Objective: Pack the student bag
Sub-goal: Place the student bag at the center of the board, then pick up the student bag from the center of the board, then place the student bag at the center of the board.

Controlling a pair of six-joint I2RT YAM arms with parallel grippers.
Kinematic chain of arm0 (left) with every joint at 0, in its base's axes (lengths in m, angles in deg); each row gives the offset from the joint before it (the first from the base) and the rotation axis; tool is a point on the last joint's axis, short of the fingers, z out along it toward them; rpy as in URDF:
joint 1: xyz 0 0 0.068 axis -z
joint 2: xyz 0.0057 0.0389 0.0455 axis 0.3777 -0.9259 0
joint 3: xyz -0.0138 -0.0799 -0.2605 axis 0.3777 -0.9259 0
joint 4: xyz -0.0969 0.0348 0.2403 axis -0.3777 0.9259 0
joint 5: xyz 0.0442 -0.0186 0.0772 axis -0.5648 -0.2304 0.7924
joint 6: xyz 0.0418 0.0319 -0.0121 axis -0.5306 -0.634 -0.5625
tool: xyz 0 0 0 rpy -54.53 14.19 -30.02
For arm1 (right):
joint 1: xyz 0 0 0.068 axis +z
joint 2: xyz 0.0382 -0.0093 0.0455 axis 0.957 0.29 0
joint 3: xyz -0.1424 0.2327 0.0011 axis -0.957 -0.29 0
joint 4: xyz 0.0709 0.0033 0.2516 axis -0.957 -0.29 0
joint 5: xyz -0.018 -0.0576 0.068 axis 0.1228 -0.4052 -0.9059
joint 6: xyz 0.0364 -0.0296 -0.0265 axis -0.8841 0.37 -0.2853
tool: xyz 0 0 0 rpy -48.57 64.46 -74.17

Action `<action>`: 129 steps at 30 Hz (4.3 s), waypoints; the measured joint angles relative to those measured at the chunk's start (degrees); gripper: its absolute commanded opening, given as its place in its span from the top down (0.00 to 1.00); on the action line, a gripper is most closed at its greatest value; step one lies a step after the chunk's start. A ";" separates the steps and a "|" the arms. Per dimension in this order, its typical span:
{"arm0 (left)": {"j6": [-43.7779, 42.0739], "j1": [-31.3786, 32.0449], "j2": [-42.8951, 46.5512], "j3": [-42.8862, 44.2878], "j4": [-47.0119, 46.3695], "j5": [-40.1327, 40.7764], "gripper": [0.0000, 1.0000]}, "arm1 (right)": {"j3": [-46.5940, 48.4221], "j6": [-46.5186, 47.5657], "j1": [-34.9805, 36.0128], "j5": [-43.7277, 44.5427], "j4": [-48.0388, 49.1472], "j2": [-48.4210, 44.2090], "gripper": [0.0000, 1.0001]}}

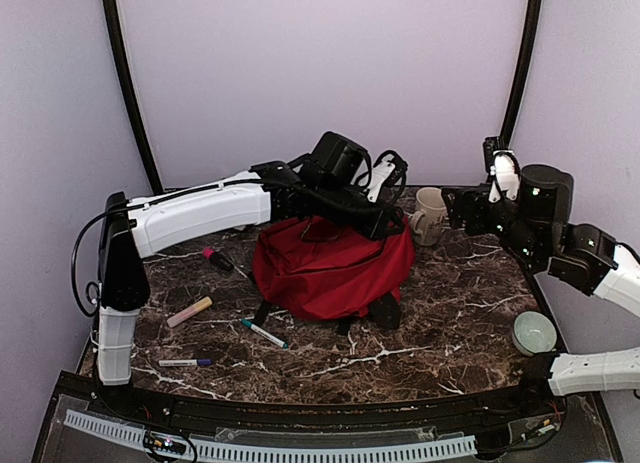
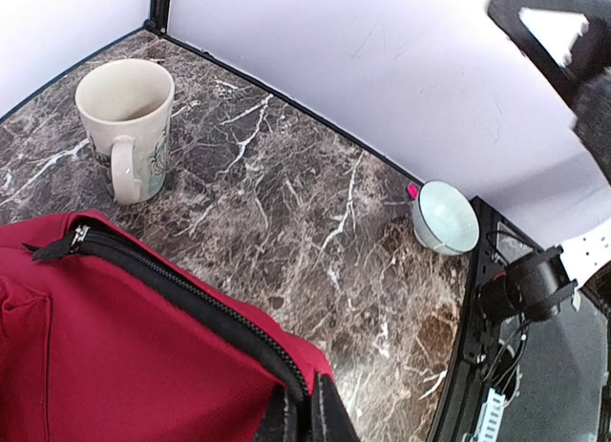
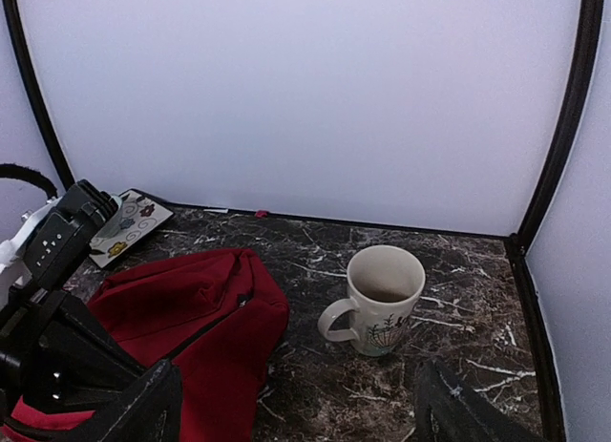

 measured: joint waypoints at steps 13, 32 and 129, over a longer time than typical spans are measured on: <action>3.21 -0.98 -0.26 6.56 2.97 1.36 0.01 | -0.61 -9.38 -0.02 2.29 -7.54 -4.42 0.00; 6.71 -19.63 40.19 -29.62 17.94 20.04 0.01 | -0.61 -3.06 10.86 -7.04 -7.89 7.41 0.00; 21.40 -20.06 45.31 -48.13 26.03 8.63 0.15 | 6.54 2.45 24.39 -25.88 -31.41 12.61 0.25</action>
